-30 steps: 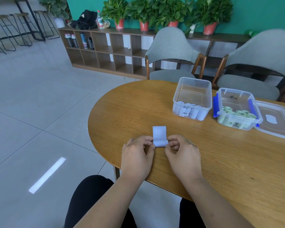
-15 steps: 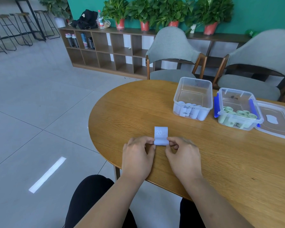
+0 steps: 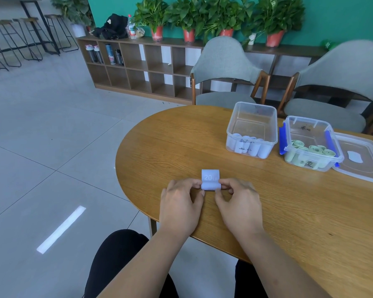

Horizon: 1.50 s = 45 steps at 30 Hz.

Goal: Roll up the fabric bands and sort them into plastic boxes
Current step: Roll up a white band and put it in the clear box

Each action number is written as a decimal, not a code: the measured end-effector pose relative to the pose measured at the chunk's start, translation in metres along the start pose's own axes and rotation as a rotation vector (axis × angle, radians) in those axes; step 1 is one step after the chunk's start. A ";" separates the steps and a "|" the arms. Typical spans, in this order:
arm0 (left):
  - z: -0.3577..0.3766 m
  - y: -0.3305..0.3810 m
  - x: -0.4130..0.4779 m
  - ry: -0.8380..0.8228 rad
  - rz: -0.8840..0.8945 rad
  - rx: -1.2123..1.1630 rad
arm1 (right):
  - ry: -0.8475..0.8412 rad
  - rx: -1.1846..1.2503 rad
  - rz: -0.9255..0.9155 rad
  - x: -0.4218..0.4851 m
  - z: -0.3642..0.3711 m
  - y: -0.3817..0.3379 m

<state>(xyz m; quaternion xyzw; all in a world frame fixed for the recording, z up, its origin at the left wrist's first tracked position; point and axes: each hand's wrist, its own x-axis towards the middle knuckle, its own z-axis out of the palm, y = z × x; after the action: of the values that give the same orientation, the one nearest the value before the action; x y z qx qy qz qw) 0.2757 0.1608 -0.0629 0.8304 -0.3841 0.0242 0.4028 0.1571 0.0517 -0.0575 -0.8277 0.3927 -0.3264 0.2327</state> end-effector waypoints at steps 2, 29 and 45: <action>0.000 0.000 0.000 -0.002 -0.003 -0.010 | -0.016 0.002 0.007 0.000 0.001 0.001; 0.002 -0.002 -0.002 0.032 0.014 -0.017 | -0.009 0.032 -0.028 0.000 0.002 0.005; 0.001 0.003 0.002 -0.003 0.080 0.077 | -0.029 -0.112 -0.067 0.001 0.006 0.003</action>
<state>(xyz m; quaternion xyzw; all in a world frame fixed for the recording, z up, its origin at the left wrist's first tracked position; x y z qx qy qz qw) 0.2745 0.1577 -0.0615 0.8294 -0.4163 0.0536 0.3686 0.1607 0.0494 -0.0632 -0.8568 0.3791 -0.2992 0.1806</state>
